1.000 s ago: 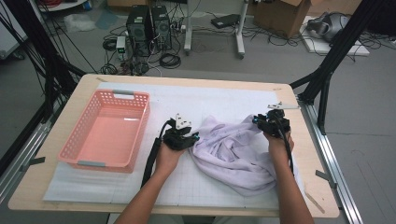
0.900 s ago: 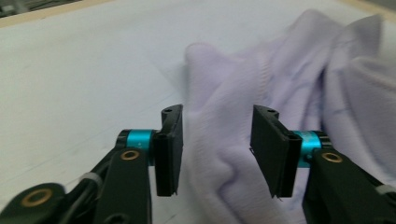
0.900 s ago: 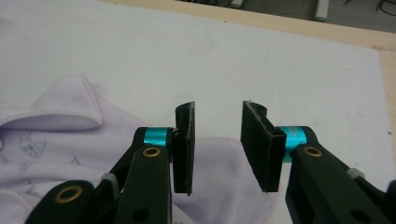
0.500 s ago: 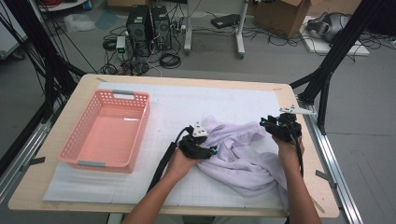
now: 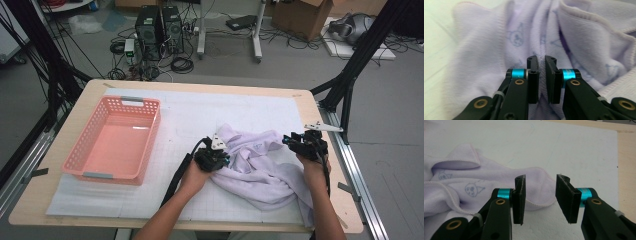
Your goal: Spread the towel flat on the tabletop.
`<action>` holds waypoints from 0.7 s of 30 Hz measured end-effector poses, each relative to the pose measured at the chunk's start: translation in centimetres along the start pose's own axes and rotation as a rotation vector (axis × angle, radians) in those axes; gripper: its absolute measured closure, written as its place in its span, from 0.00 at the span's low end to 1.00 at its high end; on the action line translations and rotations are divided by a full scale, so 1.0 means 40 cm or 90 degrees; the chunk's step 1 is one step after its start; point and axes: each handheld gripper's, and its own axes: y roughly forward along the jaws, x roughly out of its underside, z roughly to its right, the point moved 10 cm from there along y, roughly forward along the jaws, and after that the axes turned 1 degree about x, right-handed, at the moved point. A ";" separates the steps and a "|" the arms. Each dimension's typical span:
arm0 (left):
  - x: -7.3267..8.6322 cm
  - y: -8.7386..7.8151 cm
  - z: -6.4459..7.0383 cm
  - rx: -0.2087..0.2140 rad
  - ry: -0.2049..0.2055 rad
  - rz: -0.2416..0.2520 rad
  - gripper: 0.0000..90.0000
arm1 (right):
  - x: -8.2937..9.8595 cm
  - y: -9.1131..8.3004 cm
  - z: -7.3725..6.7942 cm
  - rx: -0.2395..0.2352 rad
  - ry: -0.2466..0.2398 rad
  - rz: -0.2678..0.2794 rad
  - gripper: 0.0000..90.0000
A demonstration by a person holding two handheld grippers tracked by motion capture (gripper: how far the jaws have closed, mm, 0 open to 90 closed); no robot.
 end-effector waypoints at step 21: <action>-0.028 -0.134 -0.151 -0.103 -0.131 0.140 0.55 | 0.039 -0.025 -0.030 -0.018 -0.045 -0.004 0.63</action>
